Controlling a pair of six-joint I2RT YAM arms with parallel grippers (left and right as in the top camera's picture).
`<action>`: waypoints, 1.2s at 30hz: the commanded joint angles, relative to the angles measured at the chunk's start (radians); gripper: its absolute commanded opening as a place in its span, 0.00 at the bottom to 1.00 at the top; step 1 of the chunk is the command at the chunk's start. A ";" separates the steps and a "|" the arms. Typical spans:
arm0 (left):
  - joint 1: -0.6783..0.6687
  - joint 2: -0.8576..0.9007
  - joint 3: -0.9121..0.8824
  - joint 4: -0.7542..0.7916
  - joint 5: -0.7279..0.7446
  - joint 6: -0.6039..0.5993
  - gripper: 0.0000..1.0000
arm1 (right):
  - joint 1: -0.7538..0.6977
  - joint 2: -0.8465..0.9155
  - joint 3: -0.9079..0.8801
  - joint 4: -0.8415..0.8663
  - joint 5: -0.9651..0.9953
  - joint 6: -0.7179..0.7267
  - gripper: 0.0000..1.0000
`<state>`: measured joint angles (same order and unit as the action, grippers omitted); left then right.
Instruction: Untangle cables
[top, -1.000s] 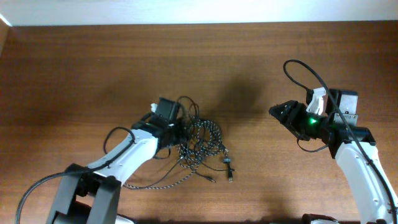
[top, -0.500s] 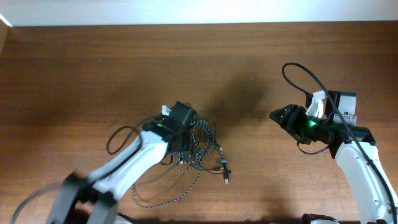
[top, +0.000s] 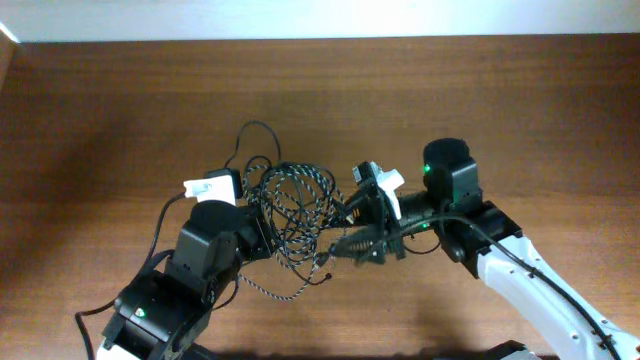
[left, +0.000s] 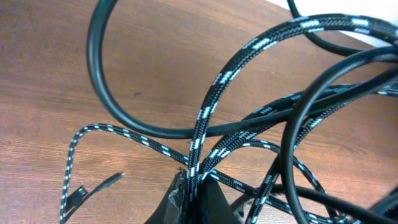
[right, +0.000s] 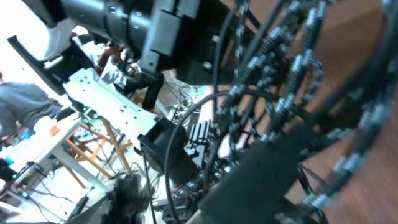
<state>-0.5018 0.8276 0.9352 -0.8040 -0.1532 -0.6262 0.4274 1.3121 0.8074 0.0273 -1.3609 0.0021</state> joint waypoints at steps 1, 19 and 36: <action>0.002 -0.002 0.015 0.005 0.024 -0.059 0.00 | 0.024 -0.009 0.009 0.098 -0.029 0.062 0.68; 0.003 -0.010 0.015 -0.271 -0.590 -0.249 0.00 | -0.723 -0.010 0.010 -0.142 0.302 0.265 0.05; 0.002 0.126 0.014 -0.042 -0.161 0.471 0.00 | -0.609 -0.010 0.010 -0.379 0.096 0.354 0.77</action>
<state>-0.4999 0.8795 0.9405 -0.8700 -0.2634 -0.3424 -0.2237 1.3064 0.8093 -0.3531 -1.0595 0.3622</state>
